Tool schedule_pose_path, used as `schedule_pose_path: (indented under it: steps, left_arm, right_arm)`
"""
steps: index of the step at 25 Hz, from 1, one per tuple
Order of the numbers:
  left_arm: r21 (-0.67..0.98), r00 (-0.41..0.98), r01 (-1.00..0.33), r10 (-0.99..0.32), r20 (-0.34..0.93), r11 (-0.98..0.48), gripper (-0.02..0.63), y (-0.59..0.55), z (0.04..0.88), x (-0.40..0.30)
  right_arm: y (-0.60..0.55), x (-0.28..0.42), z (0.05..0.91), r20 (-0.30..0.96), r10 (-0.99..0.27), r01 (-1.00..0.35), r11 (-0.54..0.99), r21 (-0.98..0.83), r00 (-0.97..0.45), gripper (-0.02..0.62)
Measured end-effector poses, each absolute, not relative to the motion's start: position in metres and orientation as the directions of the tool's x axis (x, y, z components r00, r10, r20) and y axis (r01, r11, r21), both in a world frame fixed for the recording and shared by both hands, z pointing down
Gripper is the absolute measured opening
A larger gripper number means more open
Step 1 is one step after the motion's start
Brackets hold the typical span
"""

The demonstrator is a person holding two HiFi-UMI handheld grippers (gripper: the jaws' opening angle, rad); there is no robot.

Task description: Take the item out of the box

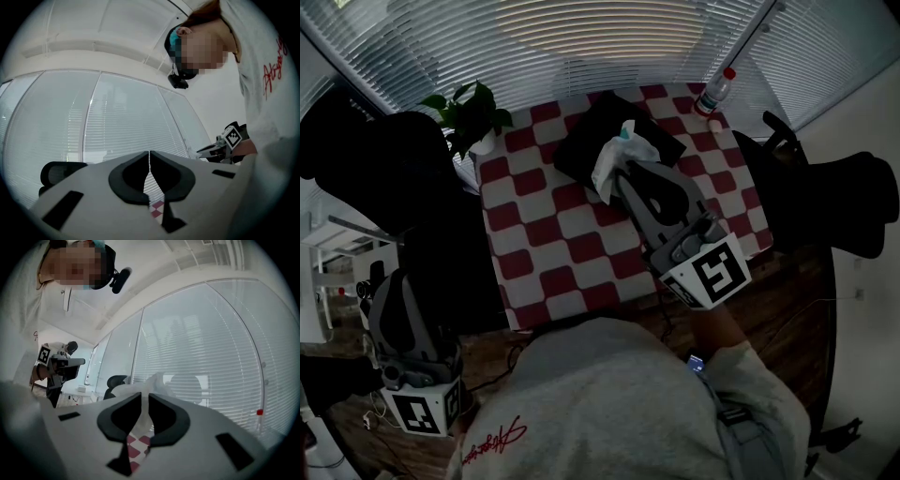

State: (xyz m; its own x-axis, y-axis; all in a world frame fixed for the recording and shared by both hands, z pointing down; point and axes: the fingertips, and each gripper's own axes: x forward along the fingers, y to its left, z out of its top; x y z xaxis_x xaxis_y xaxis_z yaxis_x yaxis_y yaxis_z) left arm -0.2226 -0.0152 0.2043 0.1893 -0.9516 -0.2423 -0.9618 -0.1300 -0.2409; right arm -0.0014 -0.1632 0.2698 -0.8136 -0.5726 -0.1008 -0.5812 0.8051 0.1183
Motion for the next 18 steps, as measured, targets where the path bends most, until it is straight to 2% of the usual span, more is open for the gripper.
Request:
schedule_pose_path:
  steps: [18]
  left_arm:
    - [-0.257,0.179,-0.959,-0.955,-0.236,-0.116,0.020,-0.001,0.204,-0.228]
  right_arm:
    - [-0.149,-0.019,0.296,-0.051,-0.543,-0.545,0.833,0.091,-0.838,0.055]
